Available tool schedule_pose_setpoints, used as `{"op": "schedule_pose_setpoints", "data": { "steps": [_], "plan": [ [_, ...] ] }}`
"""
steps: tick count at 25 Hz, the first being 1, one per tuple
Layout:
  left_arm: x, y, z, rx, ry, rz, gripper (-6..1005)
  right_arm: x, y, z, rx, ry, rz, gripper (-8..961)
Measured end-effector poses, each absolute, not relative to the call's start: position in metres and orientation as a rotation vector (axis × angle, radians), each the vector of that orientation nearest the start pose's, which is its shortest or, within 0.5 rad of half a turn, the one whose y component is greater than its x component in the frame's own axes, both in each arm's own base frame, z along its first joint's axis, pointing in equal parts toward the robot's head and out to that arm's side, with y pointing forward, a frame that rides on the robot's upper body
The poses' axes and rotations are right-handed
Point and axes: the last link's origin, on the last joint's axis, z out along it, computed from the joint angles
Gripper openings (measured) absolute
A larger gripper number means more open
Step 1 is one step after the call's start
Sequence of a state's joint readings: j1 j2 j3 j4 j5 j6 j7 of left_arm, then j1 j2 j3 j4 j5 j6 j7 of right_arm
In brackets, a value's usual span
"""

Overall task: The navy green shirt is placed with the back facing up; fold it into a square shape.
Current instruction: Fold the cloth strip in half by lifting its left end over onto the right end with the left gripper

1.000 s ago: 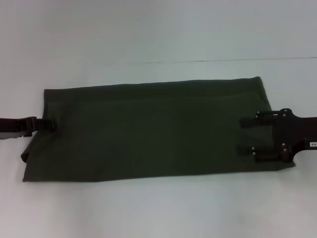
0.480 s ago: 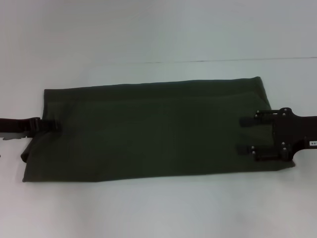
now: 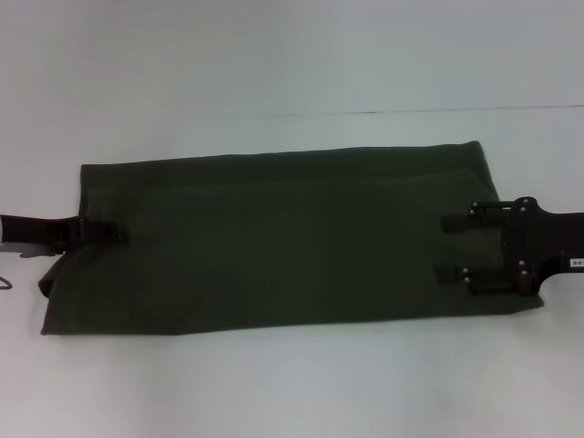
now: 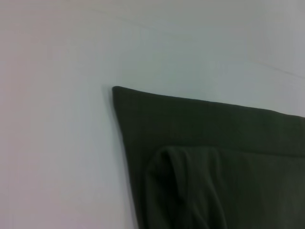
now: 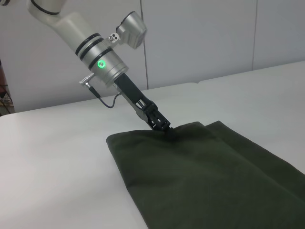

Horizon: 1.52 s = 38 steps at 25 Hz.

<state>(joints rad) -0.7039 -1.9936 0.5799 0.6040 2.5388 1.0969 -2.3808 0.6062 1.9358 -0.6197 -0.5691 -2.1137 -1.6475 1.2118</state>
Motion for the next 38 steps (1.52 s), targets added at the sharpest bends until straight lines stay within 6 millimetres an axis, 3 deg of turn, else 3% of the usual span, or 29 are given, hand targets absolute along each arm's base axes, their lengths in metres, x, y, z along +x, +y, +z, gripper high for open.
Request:
{"op": "schedule_pose_setpoints", "data": {
  "steps": [38],
  "plan": [
    [-0.308,0.406,0.032,-1.991,-1.705,-0.192,879,0.273,0.344,0.042,-2.824,0.341,0.545,765]
  ]
}}
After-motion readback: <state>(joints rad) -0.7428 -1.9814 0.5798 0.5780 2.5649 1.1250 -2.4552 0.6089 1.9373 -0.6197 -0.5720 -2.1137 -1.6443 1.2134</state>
